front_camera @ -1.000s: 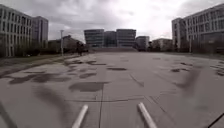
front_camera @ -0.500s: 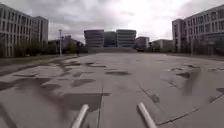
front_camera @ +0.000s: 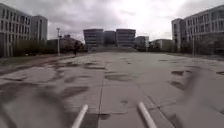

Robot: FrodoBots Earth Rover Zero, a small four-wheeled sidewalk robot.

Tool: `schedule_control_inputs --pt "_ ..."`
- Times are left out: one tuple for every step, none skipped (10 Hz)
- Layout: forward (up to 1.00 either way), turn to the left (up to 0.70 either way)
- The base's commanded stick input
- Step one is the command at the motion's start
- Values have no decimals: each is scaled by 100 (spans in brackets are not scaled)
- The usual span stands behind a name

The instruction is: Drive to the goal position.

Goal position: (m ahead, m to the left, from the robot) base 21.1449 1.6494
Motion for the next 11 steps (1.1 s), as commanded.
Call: schedule_control_inputs --pt "100 -22" --pt "100 -27" --pt "100 -27" --pt "100 -27" --pt "100 -27" --pt "100 -27" --pt "100 -27" --pt "100 -27" --pt "100 -27" --pt "100 -27" --pt "100 -27"
